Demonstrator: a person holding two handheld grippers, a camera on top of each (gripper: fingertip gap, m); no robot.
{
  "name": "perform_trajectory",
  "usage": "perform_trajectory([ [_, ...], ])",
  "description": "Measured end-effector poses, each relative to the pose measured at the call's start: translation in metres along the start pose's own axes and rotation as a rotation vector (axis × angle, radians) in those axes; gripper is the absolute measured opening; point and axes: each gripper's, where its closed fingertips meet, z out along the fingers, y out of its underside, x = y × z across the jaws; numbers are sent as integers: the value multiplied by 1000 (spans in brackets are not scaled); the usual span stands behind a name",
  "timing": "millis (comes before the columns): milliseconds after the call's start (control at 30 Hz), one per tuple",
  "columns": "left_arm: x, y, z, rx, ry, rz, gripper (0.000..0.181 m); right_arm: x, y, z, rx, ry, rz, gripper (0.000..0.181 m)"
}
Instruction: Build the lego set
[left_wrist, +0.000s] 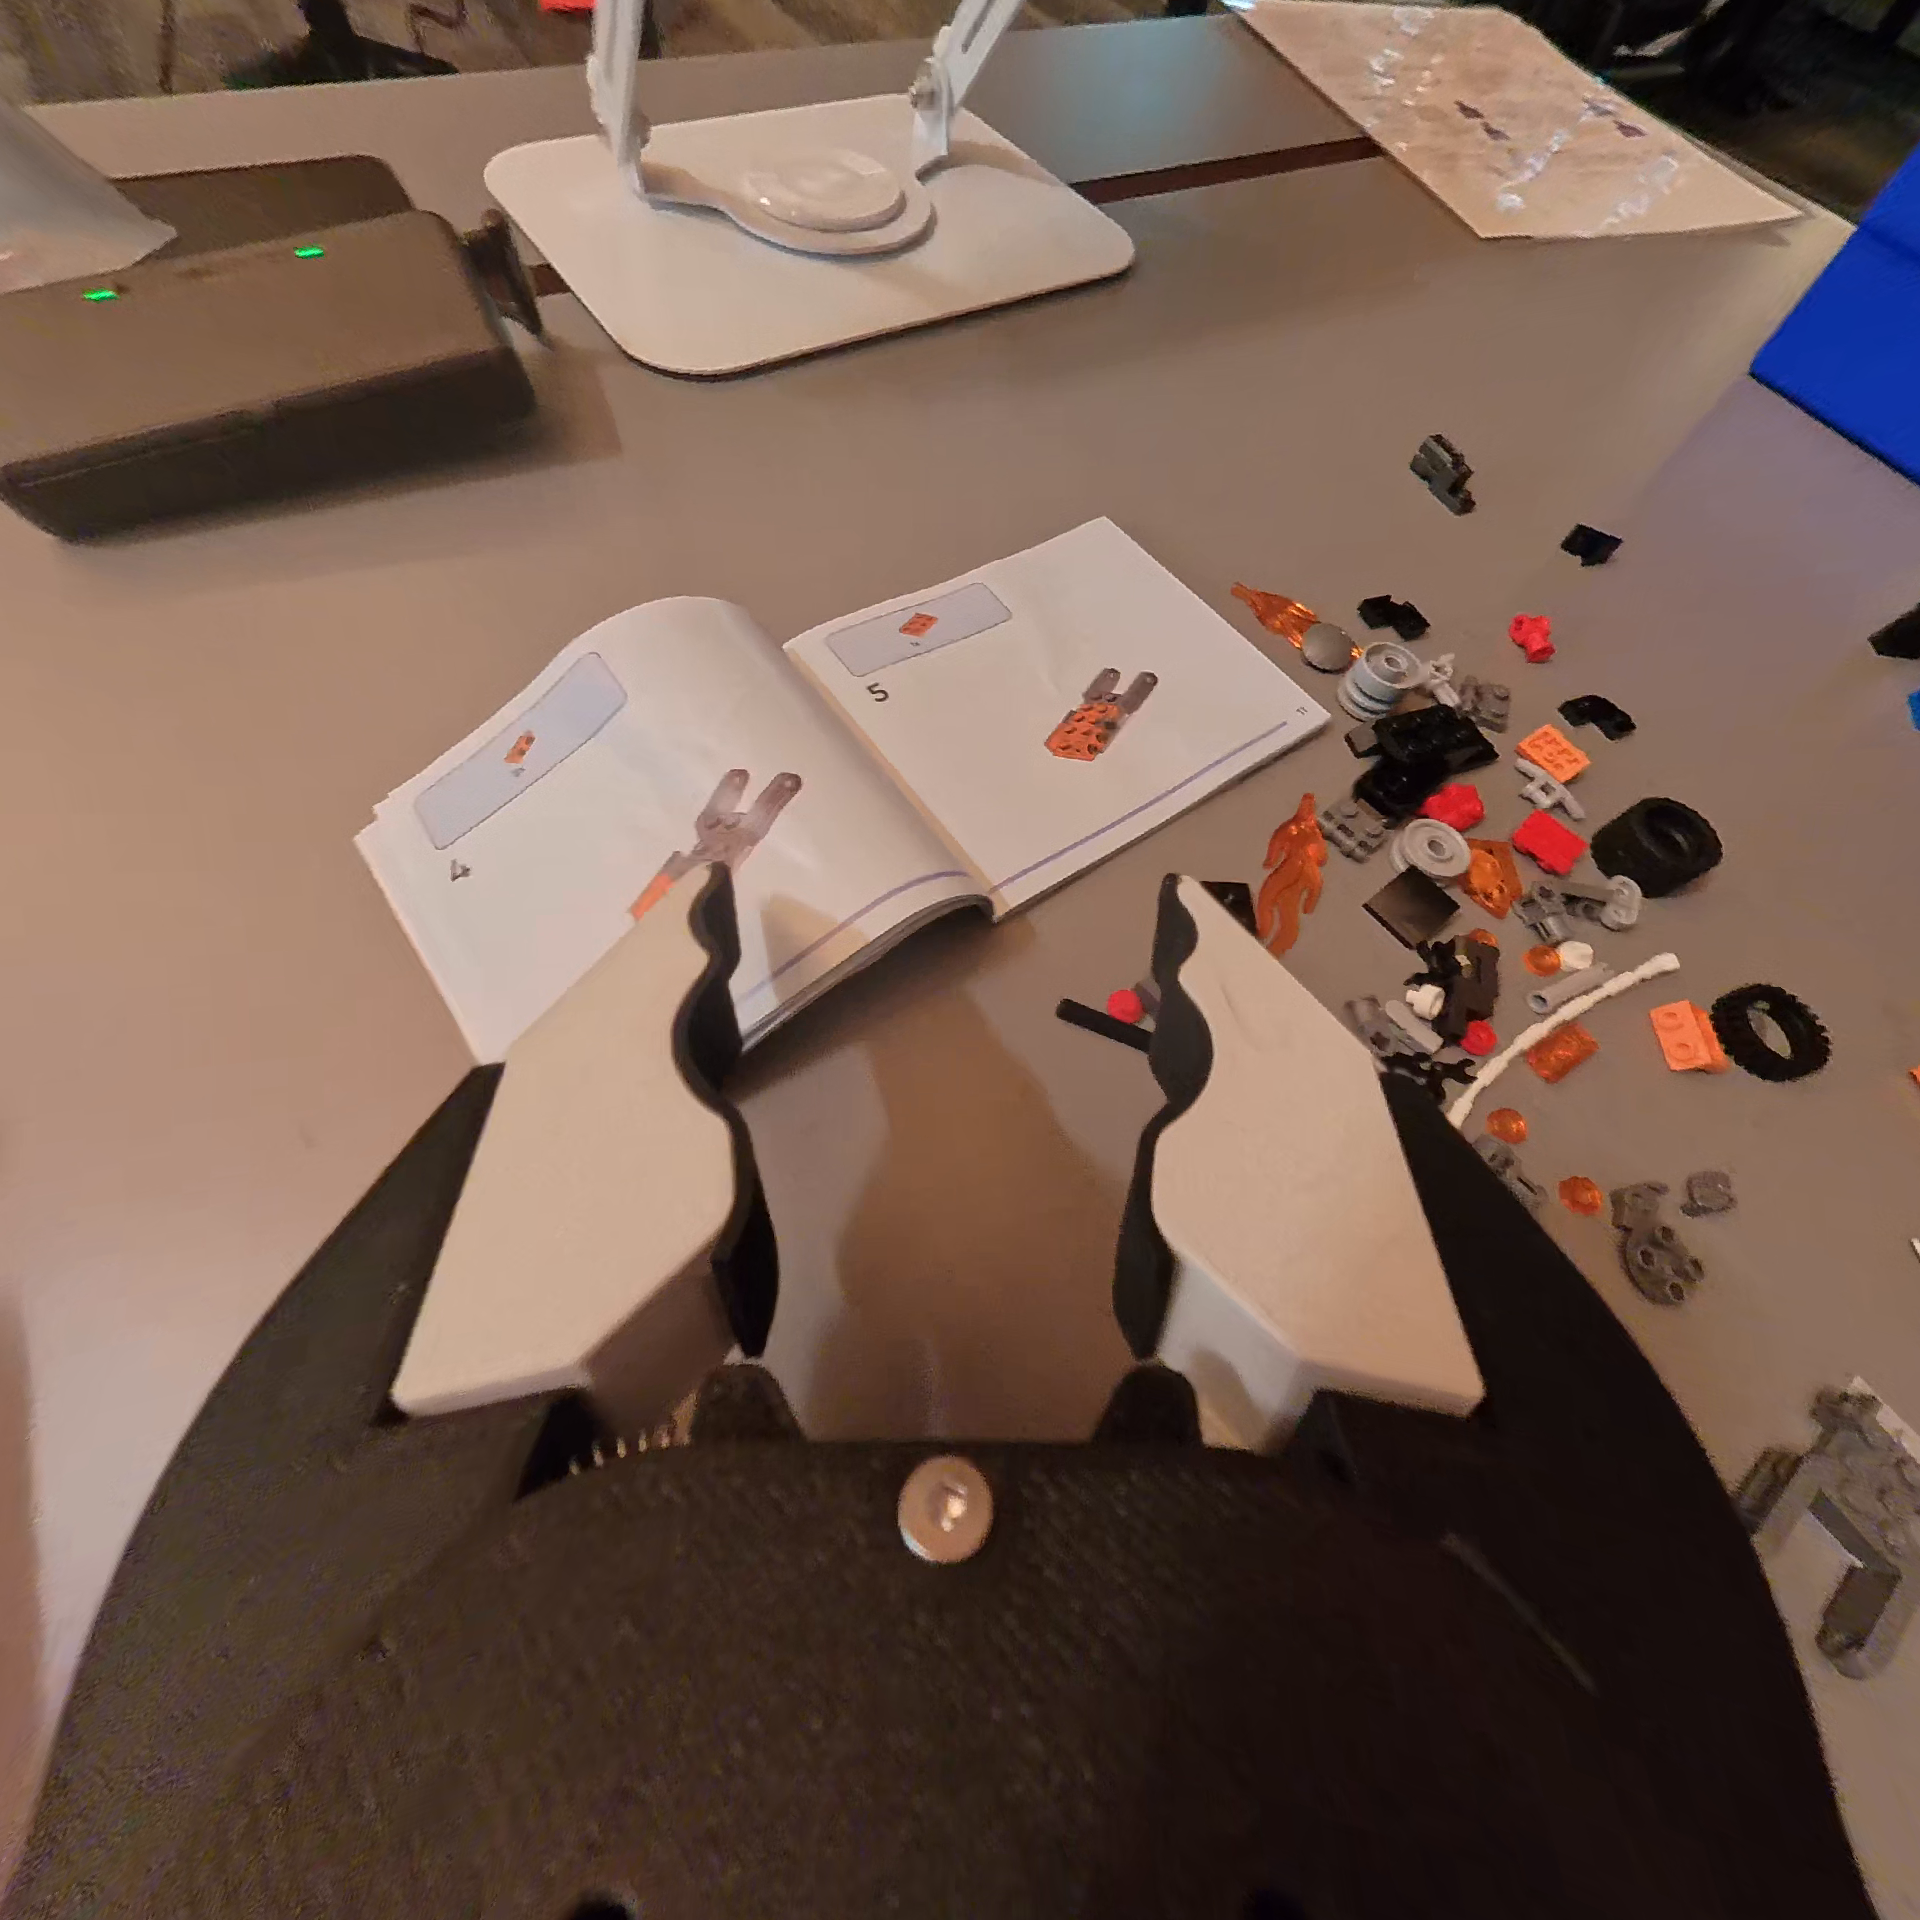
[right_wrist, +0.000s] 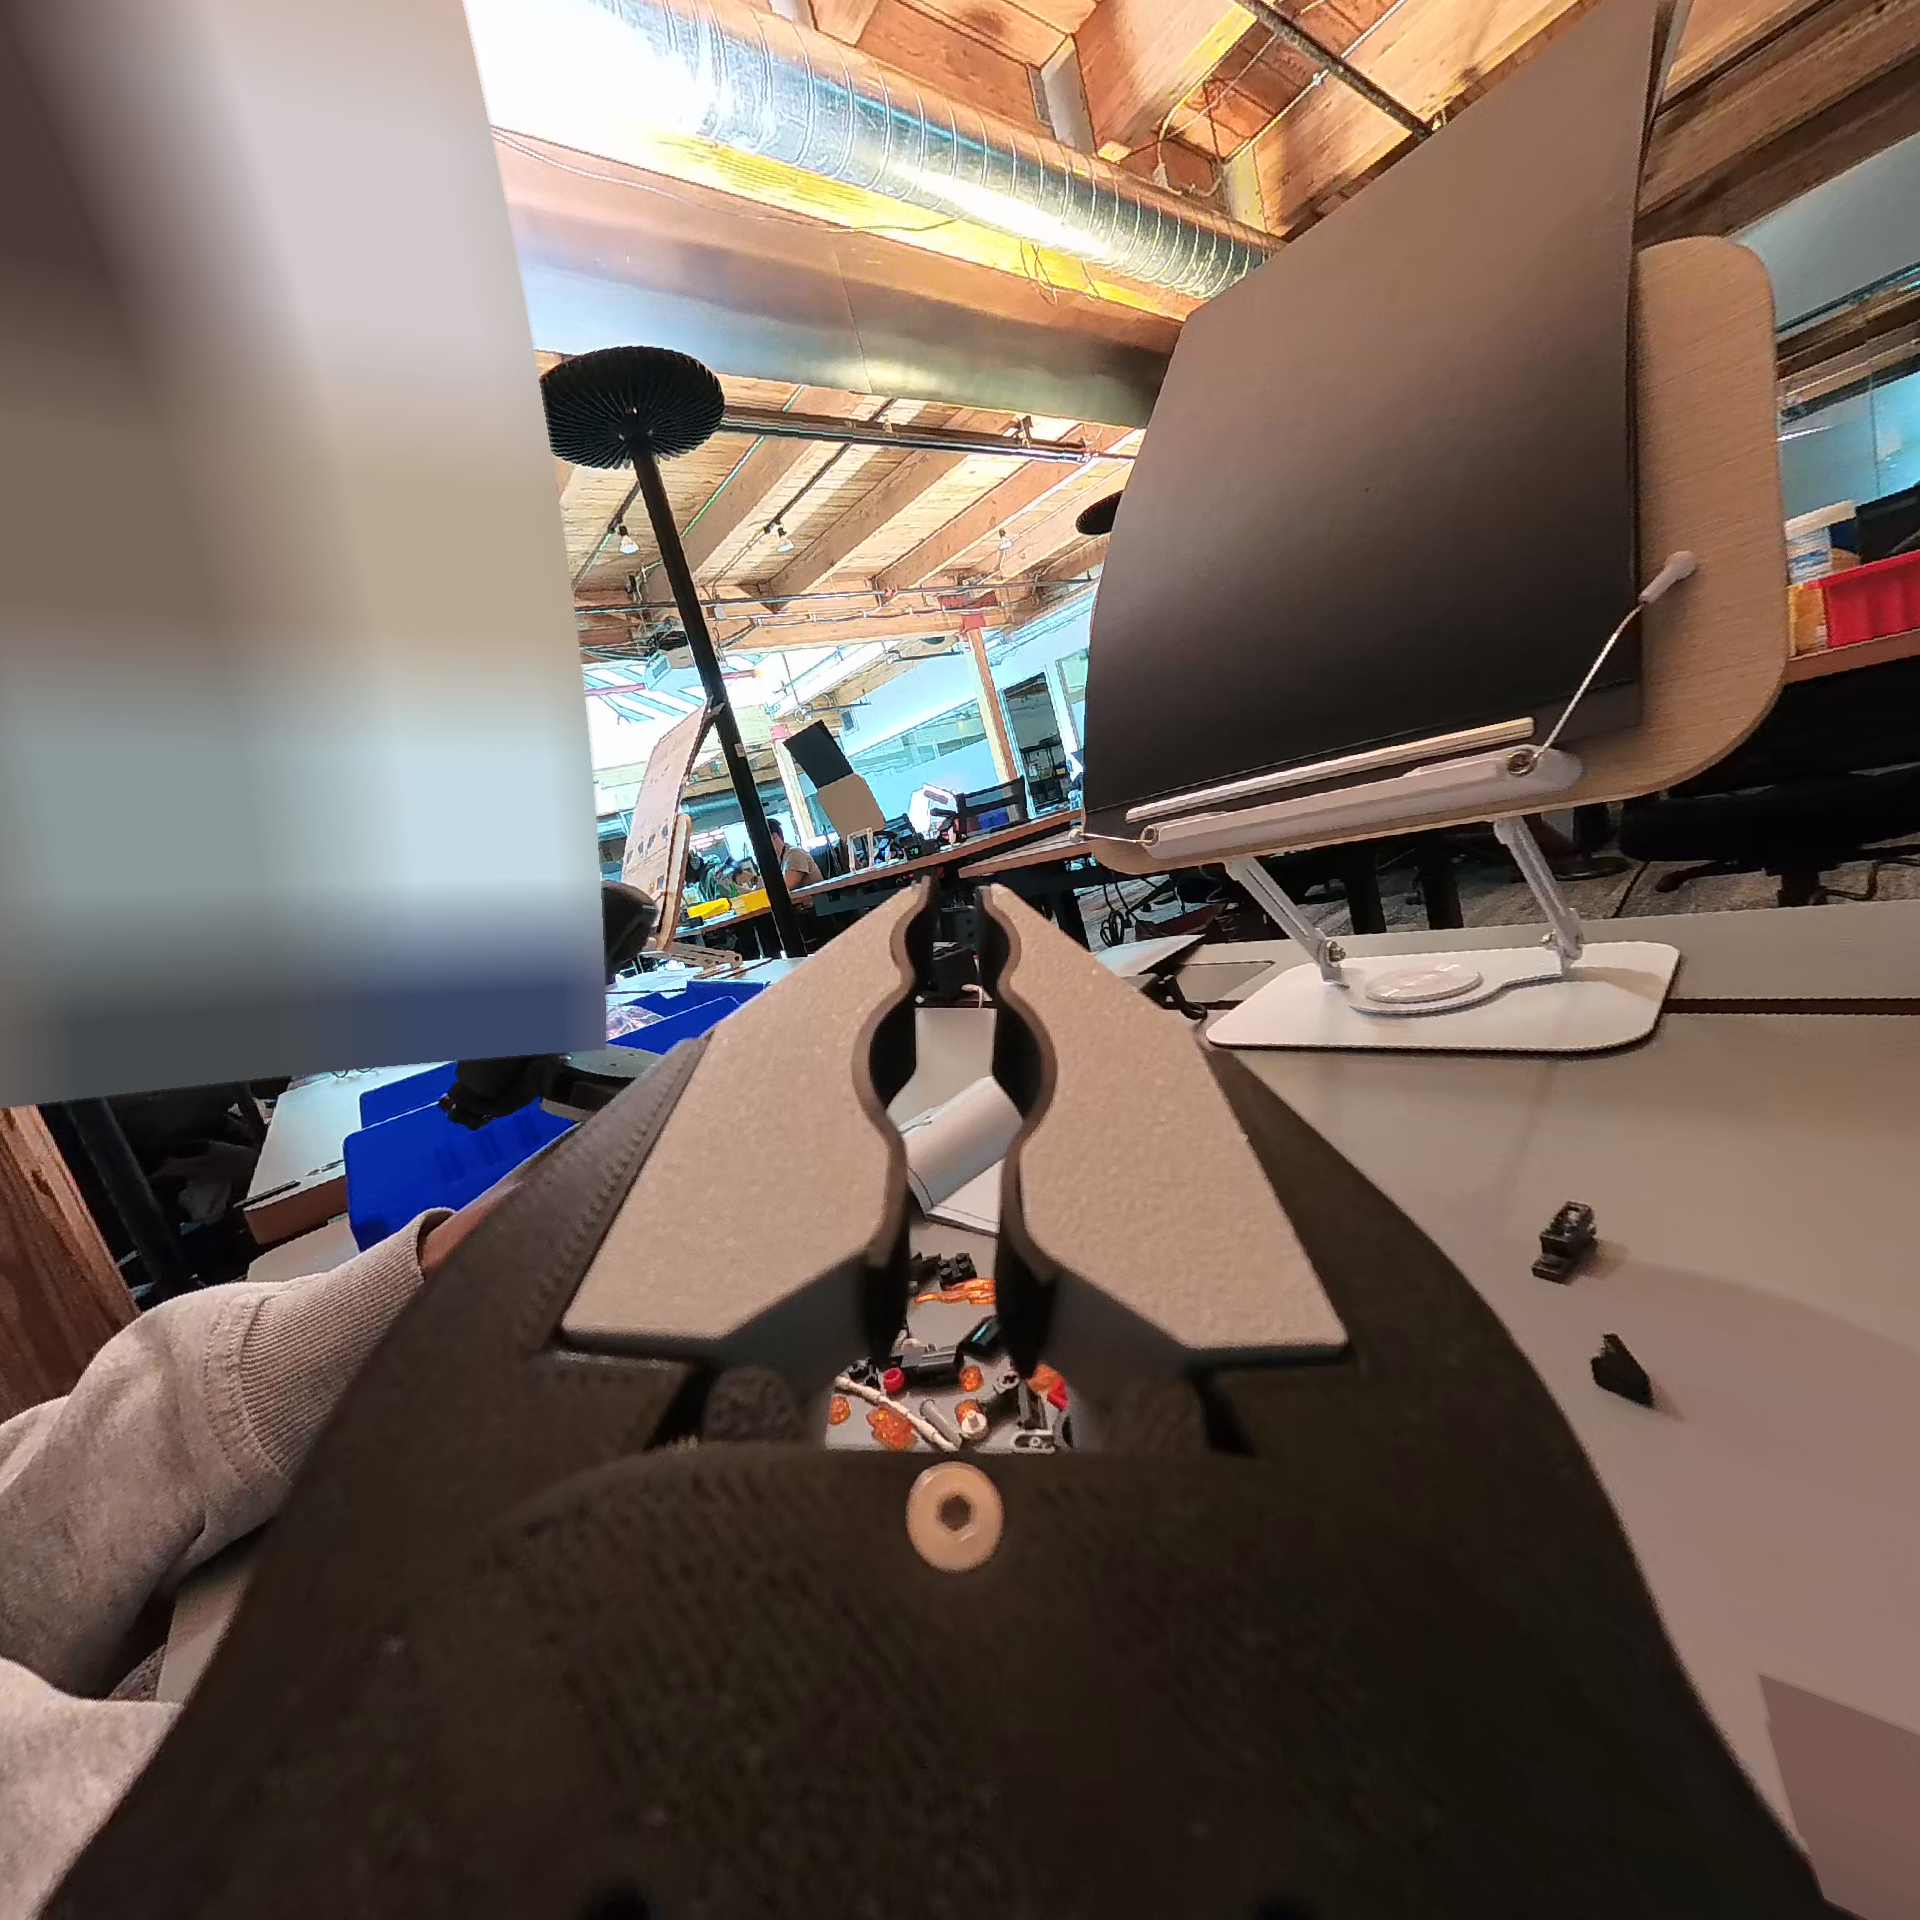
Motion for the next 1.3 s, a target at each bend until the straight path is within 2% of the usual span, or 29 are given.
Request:
perform_trajectory([
  [333, 23, 6, 1, -33, 95, 95, 45, 2, 1, 2, 0, -1, 2, 5],
  [633, 29, 9, 2, -52, 117, 118, 40, 5, 8, 3, -17, -5, -14, 6],
  [933, 32, 12, 3, -67, 120, 147, 38, -9, 26, 10, -119, -12, -190, 6],
  [1300, 36, 14, 4, -76, 117, 183, 35, -9, 32, 11, -154, -11, -198, 5],
])
